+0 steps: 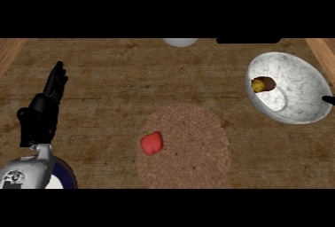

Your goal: Pick the sweet potato from the placemat and place it in the bowl

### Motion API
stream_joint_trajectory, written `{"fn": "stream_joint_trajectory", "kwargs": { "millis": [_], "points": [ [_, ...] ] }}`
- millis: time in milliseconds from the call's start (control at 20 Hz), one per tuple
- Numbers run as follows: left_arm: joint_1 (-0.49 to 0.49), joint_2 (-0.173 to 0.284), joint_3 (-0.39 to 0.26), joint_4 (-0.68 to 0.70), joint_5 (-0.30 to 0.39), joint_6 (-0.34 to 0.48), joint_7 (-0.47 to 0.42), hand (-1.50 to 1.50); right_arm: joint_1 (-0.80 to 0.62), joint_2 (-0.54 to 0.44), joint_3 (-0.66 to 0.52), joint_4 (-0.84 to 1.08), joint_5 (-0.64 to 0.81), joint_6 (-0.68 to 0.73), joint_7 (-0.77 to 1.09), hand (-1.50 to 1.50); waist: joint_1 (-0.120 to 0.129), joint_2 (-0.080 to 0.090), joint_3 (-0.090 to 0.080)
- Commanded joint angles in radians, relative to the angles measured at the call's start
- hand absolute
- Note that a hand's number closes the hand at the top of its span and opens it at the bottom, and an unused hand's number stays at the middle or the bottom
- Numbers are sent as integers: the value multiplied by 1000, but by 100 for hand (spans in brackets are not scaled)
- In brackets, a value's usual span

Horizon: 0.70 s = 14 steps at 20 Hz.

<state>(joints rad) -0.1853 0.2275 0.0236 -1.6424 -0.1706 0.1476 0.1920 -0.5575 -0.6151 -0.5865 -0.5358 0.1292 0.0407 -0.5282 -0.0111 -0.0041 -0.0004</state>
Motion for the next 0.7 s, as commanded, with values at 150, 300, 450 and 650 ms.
{"fn": "stream_joint_trajectory", "kwargs": {
  "millis": [150,300,450,650],
  "points": [
    [20,-30,-13,5,-22,4,-18,0,245,36,2,-238,-109,178,-14,-150,-1,0,0],
    [13,1,15,-31,-2,-29,-3,0,328,18,-21,-289,-159,255,-45,-150,4,2,0],
    [2,-10,39,12,17,-47,-13,0,422,60,-6,-487,-191,236,63,-150,5,2,0],
    [18,-10,42,-44,10,-55,17,0,528,103,-24,-605,-227,242,48,-150,6,2,0]
  ]
}}
